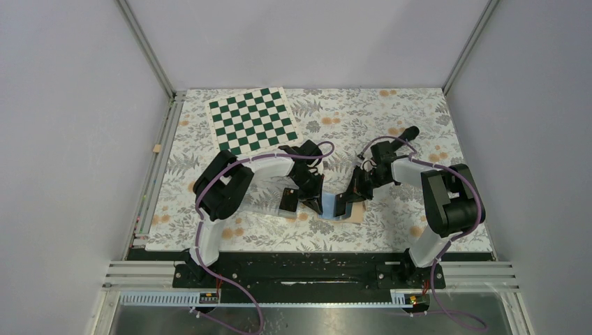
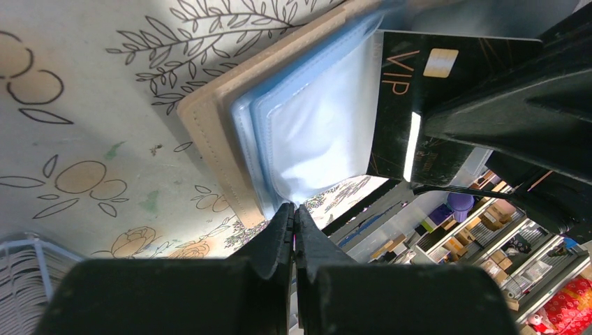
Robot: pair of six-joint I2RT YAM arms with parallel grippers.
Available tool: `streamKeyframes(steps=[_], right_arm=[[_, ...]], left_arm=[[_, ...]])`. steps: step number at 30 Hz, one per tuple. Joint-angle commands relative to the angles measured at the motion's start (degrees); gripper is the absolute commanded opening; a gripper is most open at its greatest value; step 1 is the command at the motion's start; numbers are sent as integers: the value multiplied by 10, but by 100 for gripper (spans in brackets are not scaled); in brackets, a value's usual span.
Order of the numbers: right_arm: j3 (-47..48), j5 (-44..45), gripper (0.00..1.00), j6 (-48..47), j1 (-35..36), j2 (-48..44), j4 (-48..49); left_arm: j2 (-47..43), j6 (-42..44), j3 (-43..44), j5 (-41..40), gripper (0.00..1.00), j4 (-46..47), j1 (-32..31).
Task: Put the credit cards into the card holder
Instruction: Insert the credit card into the card holder.
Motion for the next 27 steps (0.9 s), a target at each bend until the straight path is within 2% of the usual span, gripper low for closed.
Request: streamKeyframes(steps=[1,6,14,16,20,27], right_arm=[[3,-36,0,4,3,5,-3],[-2,-57,0,25,3,22,45],[8,-19,0,-1,15,32,5],[18,3,12,-14,20,31,-18],[37,33,16,-33,32,28,-49],[83,89,33,-55,57,34,-104]], left_arm=[[34,13,-6,-7,0,14,-4],[34,12,-6,-6,0,14,-4],[34,12,-5,-7,0,14,-4],[34,13,-5,-7,0,14,-4],[34,14,-5,-7,0,14,-3],[33,21,6,-28,0,-7,-3]])
